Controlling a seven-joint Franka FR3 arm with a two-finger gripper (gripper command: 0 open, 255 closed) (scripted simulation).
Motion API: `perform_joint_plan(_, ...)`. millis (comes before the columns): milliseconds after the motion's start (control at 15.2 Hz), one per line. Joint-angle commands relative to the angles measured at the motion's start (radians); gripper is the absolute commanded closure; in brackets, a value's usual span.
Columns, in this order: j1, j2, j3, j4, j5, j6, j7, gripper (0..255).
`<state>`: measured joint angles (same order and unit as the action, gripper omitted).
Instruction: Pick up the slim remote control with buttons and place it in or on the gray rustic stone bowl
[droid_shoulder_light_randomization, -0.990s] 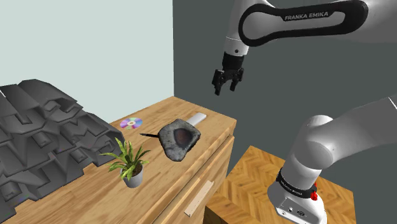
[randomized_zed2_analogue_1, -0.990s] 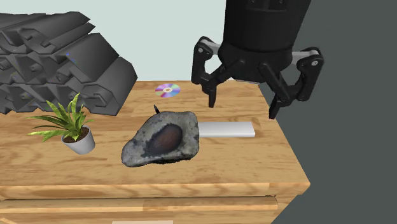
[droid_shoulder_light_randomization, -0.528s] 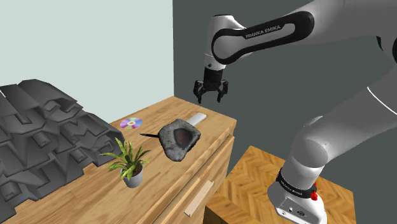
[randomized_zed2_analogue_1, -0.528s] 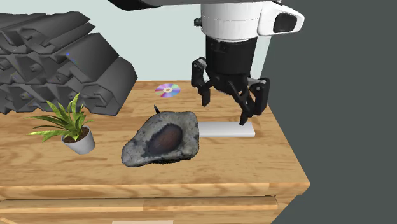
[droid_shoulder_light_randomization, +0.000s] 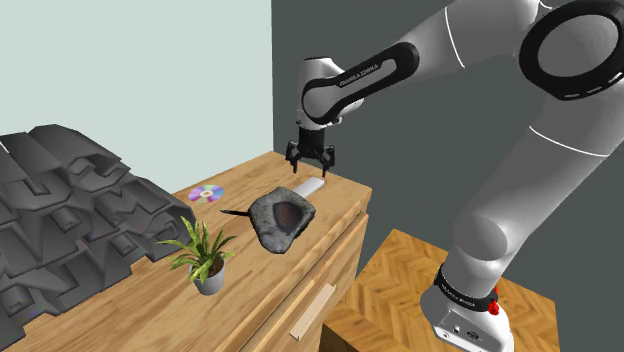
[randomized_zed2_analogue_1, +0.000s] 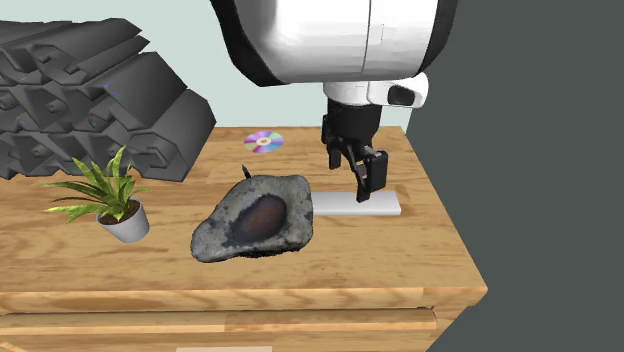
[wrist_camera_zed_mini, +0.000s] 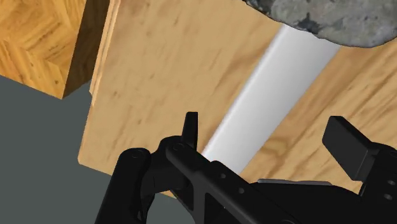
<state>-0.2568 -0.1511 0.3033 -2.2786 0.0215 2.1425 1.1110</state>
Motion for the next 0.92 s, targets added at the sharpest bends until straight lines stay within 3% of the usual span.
perform_joint_plan(0, -0.017, 0.083, 0.008, 0.032, -0.021, 0.036, 0.125, 0)
perform_joint_plan(198, -0.028, 0.176, 0.002, 0.078, -0.047, 0.066, 0.253, 0)
perform_joint_plan(660, -0.025, 0.236, -0.001, 0.036, -0.073, 0.165, 0.271, 0)
perform_joint_plan(858, -0.025, 0.236, -0.001, 0.036, -0.073, 0.165, 0.271, 0)
